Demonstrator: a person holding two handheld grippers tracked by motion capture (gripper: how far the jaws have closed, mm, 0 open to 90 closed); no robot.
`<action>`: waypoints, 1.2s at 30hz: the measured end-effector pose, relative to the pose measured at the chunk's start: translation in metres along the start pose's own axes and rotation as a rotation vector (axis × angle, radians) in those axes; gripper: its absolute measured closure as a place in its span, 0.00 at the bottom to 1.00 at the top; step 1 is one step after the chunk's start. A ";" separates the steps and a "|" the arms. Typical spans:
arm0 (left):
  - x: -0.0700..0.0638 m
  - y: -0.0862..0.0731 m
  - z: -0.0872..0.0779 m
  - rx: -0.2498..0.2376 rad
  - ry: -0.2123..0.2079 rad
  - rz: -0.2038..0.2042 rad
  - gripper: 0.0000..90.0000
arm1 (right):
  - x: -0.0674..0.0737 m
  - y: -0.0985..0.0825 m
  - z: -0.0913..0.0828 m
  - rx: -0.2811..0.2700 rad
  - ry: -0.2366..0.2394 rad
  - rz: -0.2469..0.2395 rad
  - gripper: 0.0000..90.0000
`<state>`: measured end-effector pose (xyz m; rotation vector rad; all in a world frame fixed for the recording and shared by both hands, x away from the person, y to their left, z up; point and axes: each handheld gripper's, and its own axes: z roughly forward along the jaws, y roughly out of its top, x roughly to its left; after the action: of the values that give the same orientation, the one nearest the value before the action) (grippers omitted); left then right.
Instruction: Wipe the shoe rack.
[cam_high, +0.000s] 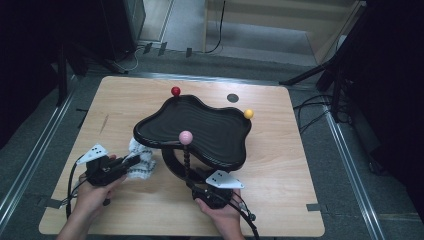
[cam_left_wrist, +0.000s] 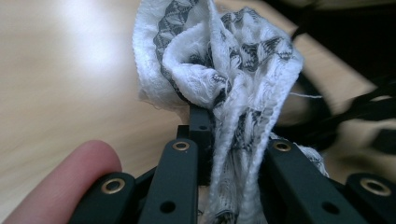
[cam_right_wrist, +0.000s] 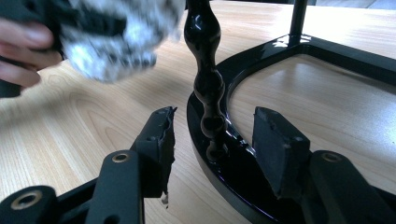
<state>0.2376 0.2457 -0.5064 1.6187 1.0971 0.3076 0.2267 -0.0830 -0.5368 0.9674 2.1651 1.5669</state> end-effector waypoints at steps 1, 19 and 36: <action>-0.010 0.004 0.002 -0.018 -0.017 0.022 0.90 | 0.000 0.000 0.000 0.002 0.001 0.000 0.54; -0.074 -0.006 0.047 0.003 -0.057 0.309 0.89 | -0.006 -0.005 -0.015 -0.016 0.011 0.009 0.55; -0.064 -0.037 0.063 0.156 -0.005 0.334 0.88 | 0.008 0.016 -0.002 -0.081 -0.033 0.017 0.56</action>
<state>0.2279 0.1553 -0.5405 1.9440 0.8605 0.4448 0.2253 -0.0764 -0.5204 0.9812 2.0602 1.6211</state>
